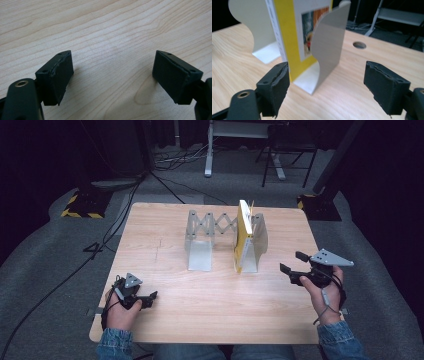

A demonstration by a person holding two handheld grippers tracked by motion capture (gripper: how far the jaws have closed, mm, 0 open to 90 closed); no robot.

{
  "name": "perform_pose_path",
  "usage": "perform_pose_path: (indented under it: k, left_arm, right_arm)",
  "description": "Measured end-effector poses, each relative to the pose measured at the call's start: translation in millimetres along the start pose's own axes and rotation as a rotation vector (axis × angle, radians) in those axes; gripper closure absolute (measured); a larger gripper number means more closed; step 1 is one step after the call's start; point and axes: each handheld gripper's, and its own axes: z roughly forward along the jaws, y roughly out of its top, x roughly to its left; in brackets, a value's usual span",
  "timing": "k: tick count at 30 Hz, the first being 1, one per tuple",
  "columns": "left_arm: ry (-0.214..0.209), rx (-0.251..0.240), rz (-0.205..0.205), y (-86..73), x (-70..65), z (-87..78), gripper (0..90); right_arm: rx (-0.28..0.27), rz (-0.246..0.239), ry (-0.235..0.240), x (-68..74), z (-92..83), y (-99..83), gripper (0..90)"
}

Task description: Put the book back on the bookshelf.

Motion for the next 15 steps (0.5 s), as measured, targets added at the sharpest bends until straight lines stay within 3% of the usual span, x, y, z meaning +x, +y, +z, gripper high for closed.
perform_pose_path:
  k: [6,12,15]
  left_arm:
    - [0.002,-0.001,-0.002,1.9,1.1,1.9,16.2]
    - [0.004,0.000,-0.002,2.9,1.6,2.9,15.9]
    - [0.004,0.001,-0.001,2.9,1.5,2.9,15.9]
  right_arm:
    - [0.058,0.053,-0.008,-17.4,-5.5,-18.9,19.6]
    - [0.159,0.068,0.016,-30.8,-3.4,-38.4,15.8]
    - [0.184,0.085,-0.001,-35.4,-0.8,-49.2,16.0]
